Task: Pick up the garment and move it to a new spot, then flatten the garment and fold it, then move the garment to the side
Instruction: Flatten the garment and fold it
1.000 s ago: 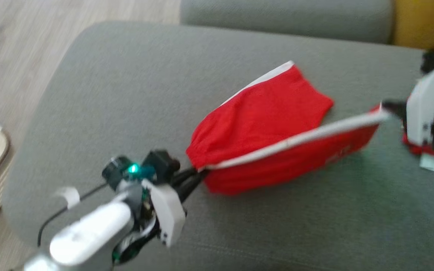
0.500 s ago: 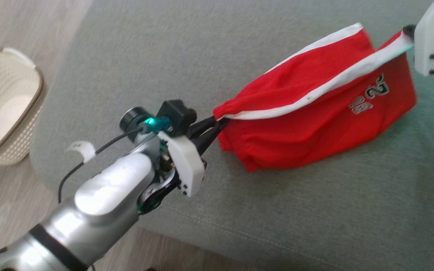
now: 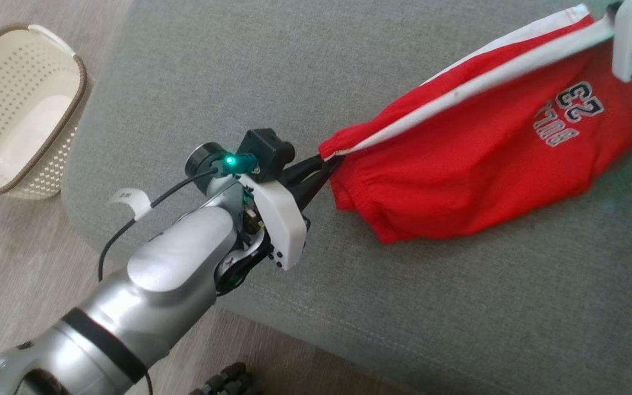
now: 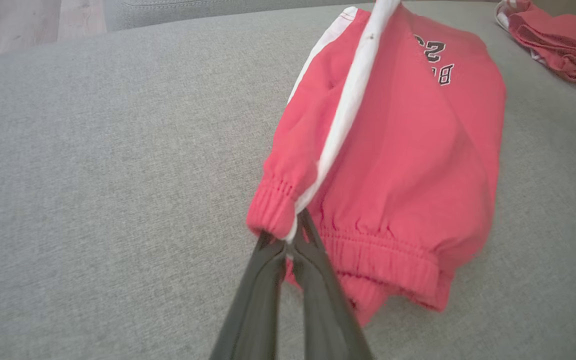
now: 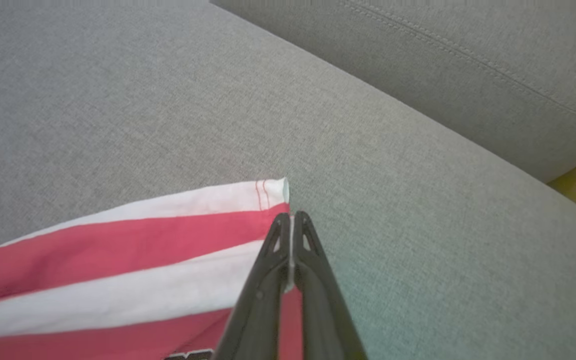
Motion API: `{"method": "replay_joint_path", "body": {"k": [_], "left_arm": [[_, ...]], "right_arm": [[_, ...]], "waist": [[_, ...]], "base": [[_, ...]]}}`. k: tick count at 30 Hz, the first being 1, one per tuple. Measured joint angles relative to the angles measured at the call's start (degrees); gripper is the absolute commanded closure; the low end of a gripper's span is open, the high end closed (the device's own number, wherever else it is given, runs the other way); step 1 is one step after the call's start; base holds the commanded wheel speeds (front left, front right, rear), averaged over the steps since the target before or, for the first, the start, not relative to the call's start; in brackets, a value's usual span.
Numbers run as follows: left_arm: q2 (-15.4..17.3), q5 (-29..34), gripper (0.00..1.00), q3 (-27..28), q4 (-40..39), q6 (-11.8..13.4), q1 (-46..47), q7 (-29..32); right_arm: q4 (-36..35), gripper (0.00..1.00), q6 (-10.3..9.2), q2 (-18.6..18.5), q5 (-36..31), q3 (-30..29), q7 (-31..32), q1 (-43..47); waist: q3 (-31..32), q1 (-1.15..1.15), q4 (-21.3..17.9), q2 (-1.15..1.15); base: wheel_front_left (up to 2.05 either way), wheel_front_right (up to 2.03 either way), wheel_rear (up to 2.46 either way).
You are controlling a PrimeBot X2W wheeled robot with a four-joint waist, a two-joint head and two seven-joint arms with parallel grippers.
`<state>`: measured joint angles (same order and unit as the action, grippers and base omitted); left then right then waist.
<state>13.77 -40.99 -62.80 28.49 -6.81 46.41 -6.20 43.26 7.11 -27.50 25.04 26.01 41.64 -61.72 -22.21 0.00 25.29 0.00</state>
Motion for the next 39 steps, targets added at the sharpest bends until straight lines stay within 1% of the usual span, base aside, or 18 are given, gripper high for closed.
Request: {"method": "replay_joint_path", "body": {"k": [12, 13, 14, 15, 18, 22, 26, 29, 30, 32, 35, 39], "left_arm": [[-3.27, -1.15, 1.00, -1.23, 5.24, -0.32, 3.35, -2.58], [-3.48, -1.26, 1.00, -1.26, 5.68, -0.32, 3.57, -2.90], [-3.64, -1.24, 0.55, -1.33, 6.26, -0.33, 3.84, -3.41], [-3.75, -0.96, 0.00, -1.48, 7.03, -0.33, 4.19, -3.79], [-4.04, -0.88, 0.00, -1.46, 9.15, -0.33, 4.82, -4.55], [-4.30, -1.11, 0.00, -0.98, 10.96, -0.22, 4.72, -5.61], [-4.00, -2.63, 0.00, 2.63, 12.36, 1.83, 4.27, -7.43], [-3.43, -4.12, 0.00, 7.54, 12.00, 4.37, 2.85, -8.08], [-3.02, -4.28, 0.00, 9.68, 11.18, 5.32, 2.03, -8.08], [-1.99, -4.01, 0.00, 14.84, 7.77, 6.93, -0.22, -8.09], [-0.82, 0.00, 0.00, 21.24, 1.91, 9.44, -4.39, -8.10], [-1.34, 3.86, 0.00, 29.48, -5.03, 11.41, -12.52, -8.10]], "right_arm": [[5.84, 1.00, 0.00, 0.16, -1.57, 2.55, -8.77, -4.27], [5.86, 0.69, 0.00, 0.11, -2.37, 3.63, -10.27, -4.48], [5.88, 0.00, 0.00, 0.12, -2.98, 4.50, -11.46, -4.65], [5.99, 0.00, 0.00, 0.24, -3.08, 4.86, -12.74, -4.71], [7.59, 0.00, 0.00, 1.12, -1.92, 4.79, -15.85, -4.71], [9.50, 0.00, 0.00, 1.21, -2.55, 5.73, -17.69, -4.70], [10.38, 0.00, 0.00, 1.77, -1.81, 4.89, -23.66, -4.50], [8.87, 0.00, 0.00, 3.22, -0.07, 4.11, -30.19, -3.25], [8.02, 0.00, 0.00, 3.74, 0.55, 3.88, -32.48, -2.42], [5.63, 0.00, 0.00, 4.21, 0.84, 5.50, -36.37, -0.09], [3.04, 0.00, 0.00, 4.19, 1.10, 6.80, -41.57, 4.54], [0.31, 0.00, 0.00, 4.04, 0.79, 5.70, -48.00, 8.71]], "waist": [[-2.83, 0.00, 1.40, 0.00], [-3.04, 0.00, 1.47, 0.00], [-3.24, 0.00, 1.52, 0.00], [-3.41, 0.00, 1.54, 0.00], [-3.56, 0.01, 1.35, 0.00], [-2.91, 0.00, 0.76, 0.00], [-1.27, 0.00, -0.42, 0.00], [0.54, 0.00, -1.50, 0.00], [1.19, 0.00, -1.92, 0.00], [2.54, 0.00, -2.88, 0.00], [4.77, 0.00, -4.35, 0.00], [7.39, 0.00, -6.65, 0.00]], "base": [[0.00, 0.00, 0.00], [0.00, 0.00, 0.00], [0.00, 0.00, 0.00], [0.00, 0.00, 0.00], [0.00, 0.00, 0.00], [0.00, 0.00, 0.00], [0.00, 0.00, 0.00], [0.00, 0.00, 0.00], [0.00, 0.00, 0.00], [0.00, 0.00, 0.00], [0.00, 0.00, 0.00], [0.00, 0.00, 0.00]]}}
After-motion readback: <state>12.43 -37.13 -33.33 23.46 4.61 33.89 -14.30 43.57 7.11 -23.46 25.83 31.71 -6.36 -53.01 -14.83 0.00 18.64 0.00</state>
